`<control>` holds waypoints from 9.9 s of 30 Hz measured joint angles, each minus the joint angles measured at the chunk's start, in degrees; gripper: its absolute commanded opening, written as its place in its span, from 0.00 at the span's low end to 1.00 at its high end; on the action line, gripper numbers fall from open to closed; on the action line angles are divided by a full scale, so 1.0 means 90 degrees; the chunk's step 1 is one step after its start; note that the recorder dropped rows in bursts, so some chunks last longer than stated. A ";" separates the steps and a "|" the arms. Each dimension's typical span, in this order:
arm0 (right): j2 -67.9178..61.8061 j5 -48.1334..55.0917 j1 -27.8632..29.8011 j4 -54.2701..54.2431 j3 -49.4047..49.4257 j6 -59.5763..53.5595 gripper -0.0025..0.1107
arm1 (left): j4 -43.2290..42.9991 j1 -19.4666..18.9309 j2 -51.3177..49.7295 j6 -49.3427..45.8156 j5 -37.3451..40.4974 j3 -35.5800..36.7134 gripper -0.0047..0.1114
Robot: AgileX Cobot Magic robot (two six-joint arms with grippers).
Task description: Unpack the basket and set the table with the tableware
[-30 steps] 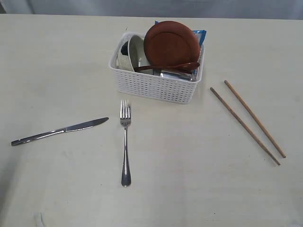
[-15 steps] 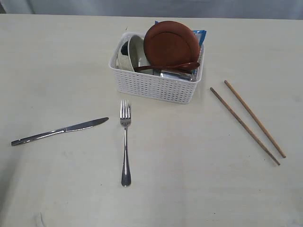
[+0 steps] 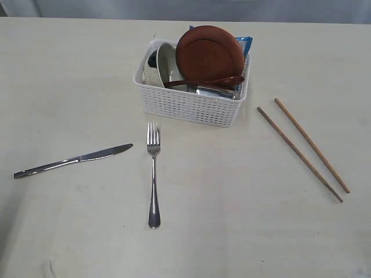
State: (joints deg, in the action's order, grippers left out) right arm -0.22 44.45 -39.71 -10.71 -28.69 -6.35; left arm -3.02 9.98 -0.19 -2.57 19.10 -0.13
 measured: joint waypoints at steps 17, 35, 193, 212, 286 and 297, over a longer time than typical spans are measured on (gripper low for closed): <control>-0.0011 -0.3911 0.2018 0.0726 0.1995 -0.0162 0.02 | 0.0000 0.0000 0.0000 0.0000 0.0000 0.0000 0.04; -0.0011 -0.4139 0.4210 0.1131 0.3169 -0.0249 0.02 | 0.0000 0.0000 0.0000 0.0000 0.0000 0.0000 0.04; -0.0011 -0.2929 0.4210 0.1152 0.3169 -0.0198 0.02 | -0.1206 0.1750 -1.0621 -0.3537 0.0652 -0.4090 0.04; -0.0011 -0.2912 0.4210 0.1152 0.3169 -0.0198 0.02 | -0.0342 0.1750 -1.0622 -0.2458 0.1498 -0.4216 0.17; -0.0011 -0.2912 0.4210 0.1152 0.3169 -0.0198 0.02 | 0.1373 0.0881 -1.1005 -0.7991 0.1027 -0.4525 0.70; -0.0011 -0.2912 0.4210 0.1152 0.3169 -0.0198 0.02 | 0.1553 0.0937 -1.1014 -0.7086 0.1060 -0.4411 0.38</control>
State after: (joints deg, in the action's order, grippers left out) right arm -0.33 18.24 -1.82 -0.35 -0.17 -8.14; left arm 10.96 18.42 -99.32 -66.35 28.65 -39.83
